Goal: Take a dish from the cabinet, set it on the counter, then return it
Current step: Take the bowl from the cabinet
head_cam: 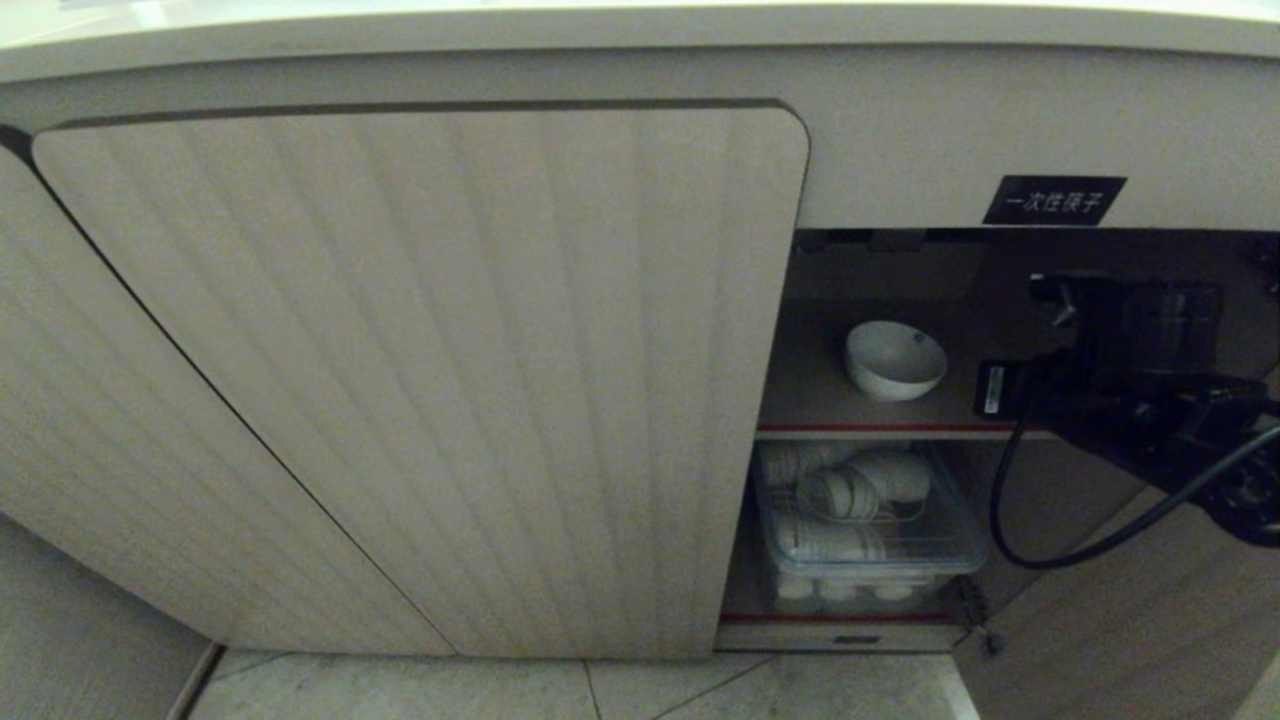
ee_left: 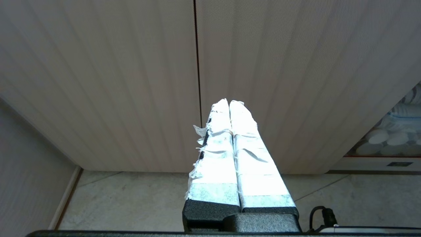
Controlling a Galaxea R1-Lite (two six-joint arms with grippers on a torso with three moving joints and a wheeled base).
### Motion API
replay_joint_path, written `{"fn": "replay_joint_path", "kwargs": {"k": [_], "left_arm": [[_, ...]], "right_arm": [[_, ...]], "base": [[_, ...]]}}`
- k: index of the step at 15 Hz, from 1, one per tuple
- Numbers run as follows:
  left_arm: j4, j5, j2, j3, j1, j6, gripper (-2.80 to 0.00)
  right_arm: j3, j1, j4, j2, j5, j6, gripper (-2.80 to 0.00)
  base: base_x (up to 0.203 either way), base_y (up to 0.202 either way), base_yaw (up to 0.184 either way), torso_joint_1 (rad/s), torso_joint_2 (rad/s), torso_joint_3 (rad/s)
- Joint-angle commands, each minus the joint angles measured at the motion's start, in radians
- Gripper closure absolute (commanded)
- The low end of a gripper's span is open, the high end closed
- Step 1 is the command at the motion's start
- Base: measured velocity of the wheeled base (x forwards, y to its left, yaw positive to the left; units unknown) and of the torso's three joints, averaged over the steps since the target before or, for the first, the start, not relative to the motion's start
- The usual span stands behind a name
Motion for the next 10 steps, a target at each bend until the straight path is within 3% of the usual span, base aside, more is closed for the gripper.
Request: {"fn": "replay_joint_path", "kwargs": {"k": [1, 10], "left_arm": [[-0.001, 0.000, 0.000, -0.001, 0.000, 0.000, 0.00], [-0.001, 0.000, 0.000, -0.001, 0.000, 0.000, 0.00]], "right_arm": [[-0.002, 0.000, -0.018, 0.016, -0.001, 0.000, 0.00], [-0.048, 0.000, -0.074, 0.081, -0.001, 0.001, 0.00]], "base": [[0.000, 0.000, 0.000, 0.000, 0.00, 0.000], [0.000, 0.000, 0.000, 0.000, 0.00, 0.000]]}}
